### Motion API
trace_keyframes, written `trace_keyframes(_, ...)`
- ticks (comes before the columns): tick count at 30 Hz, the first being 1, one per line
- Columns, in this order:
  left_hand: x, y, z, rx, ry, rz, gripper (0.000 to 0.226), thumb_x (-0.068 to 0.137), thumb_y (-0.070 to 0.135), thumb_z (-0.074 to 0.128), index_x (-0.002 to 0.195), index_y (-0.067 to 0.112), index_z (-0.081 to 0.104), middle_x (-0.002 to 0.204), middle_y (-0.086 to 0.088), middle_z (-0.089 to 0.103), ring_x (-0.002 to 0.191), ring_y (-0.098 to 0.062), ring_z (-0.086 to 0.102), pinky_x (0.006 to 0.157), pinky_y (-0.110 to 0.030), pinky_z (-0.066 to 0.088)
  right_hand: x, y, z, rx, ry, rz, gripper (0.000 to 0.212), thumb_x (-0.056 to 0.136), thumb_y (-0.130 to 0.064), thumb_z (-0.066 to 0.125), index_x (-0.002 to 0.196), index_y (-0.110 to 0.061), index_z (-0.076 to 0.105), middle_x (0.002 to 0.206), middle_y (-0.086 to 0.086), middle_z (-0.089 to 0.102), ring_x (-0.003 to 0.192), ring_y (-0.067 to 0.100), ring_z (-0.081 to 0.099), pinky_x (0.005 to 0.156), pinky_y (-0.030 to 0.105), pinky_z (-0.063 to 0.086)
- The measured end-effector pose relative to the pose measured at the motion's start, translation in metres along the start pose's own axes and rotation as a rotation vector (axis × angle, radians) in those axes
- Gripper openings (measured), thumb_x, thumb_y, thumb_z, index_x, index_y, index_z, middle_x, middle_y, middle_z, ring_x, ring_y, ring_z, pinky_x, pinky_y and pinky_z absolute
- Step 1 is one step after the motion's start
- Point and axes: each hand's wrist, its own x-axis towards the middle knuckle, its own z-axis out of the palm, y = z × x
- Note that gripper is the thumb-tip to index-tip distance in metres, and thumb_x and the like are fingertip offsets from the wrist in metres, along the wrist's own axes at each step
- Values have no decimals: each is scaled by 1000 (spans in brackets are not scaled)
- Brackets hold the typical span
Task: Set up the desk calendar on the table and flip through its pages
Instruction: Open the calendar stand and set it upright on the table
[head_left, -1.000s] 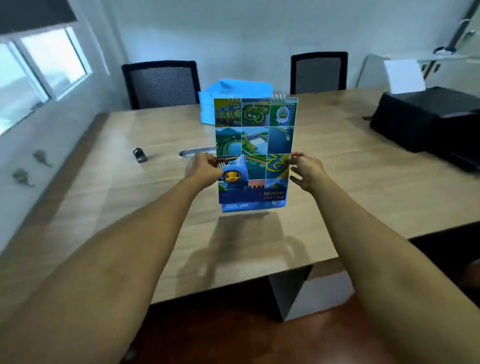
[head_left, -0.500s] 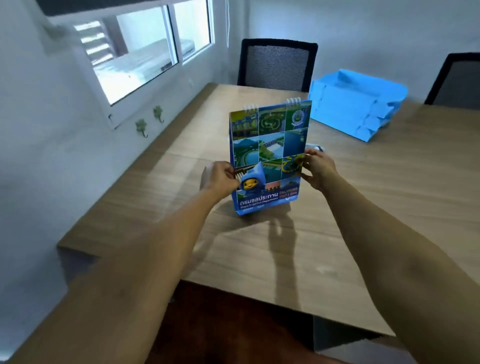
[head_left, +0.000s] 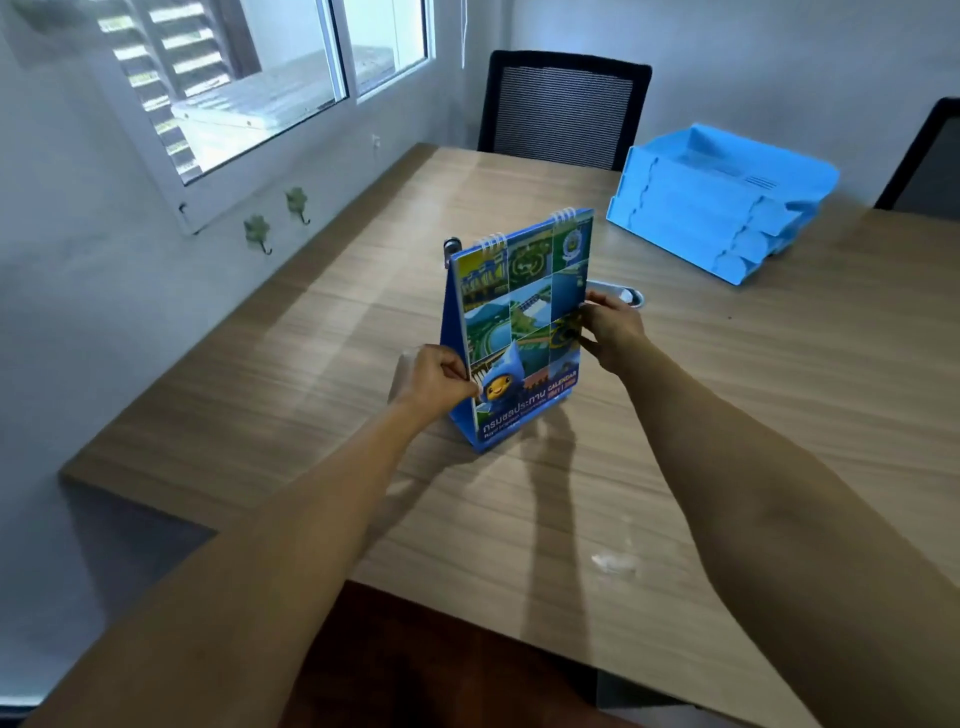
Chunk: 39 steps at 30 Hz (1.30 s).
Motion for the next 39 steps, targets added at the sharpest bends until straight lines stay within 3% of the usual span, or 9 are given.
trace_keyframes(6, 7, -8, -12, 40, -192, 15, 19, 69, 10, 77, 86, 4, 74, 78, -5, 69, 55, 1, 58, 50, -4, 41, -3, 5, 3, -48, -6, -15, 26, 90, 2, 46, 104, -14, 61, 80, 3, 61, 69, 16, 57, 57, 24, 44)
trace_keyframes(10, 26, -24, -33, 57, -99, -3, 12, 71, 6, 67, 81, 10, 67, 75, -4, 66, 72, -17, 60, 59, -21, 47, -17, 5, 4, -151, 44, -47, 40, 94, -5, 45, 132, -10, 52, 103, 7, 59, 76, 13, 51, 65, 25, 39)
trace_keyframes(13, 42, -28, -41, 4, -72, 11, 24, 73, 13, 76, 95, 7, 67, 81, -5, 63, 79, -23, 64, 78, -28, 53, -38, 13, 9, -198, 103, -124, 53, 98, -14, 44, 149, -12, 31, 147, 14, 40, 119, 24, 51, 82, 28, 41)
trace_keyframes(17, 60, -19, -45, -18, -252, 149, 31, 83, 4, 64, 114, -3, 65, 95, -9, 61, 90, -21, 57, 87, -29, 46, -81, 60, 24, -313, 143, -335, 57, 92, -16, 54, 146, -12, 35, 145, 11, 42, 133, 22, 42, 98, 25, 37)
trace_keyframes(20, 69, -18, -44, 48, -303, 248, 22, 81, 5, 61, 101, 6, 72, 95, -9, 70, 86, -21, 62, 85, -31, 51, -112, 98, 36, -520, 83, -352, 85, 80, -33, 72, 149, -10, 28, 141, 10, 42, 125, 8, 36, 106, 21, 29)
trace_keyframes(24, 76, -28, -35, 115, -271, 332, 21, 75, 10, 59, 87, 2, 75, 85, -23, 74, 82, -36, 70, 78, -48, 57, -121, 118, 61, -747, 51, -372, 121, 67, -54, 76, 154, -11, 4, 162, 5, 9, 149, 19, 7, 122, 35, 17)
trace_keyframes(29, 72, -28, -44, 134, -281, 374, 20, 78, 9, 60, 87, 2, 76, 83, -22, 74, 82, -36, 70, 76, -45, 58, -107, 115, 71, -792, 159, -370, 113, 73, -34, 75, 155, -15, -1, 159, 15, 12, 148, 30, 15, 110, 48, 38)
trace_keyframes(32, 65, -20, -51, 183, -268, 401, 18, 77, 11, 62, 85, 2, 76, 81, -19, 74, 79, -31, 69, 74, -39, 57, -107, 110, 64, -849, 102, -366, 108, 73, -25, 70, 154, -29, -2, 157, 7, 19, 142, 29, 31, 96, 49, 50)
trace_keyframes(39, 53, -3, -48, 299, -277, 463, 15, 74, 12, 65, 77, 0, 73, 61, -5, 60, 65, -20, 56, 70, -34, 55, -108, 99, 47, -928, 84, -344, 101, 77, -13, 60, 153, -33, -3, 155, 3, 30, 115, 32, 54, 76, 39, 50)
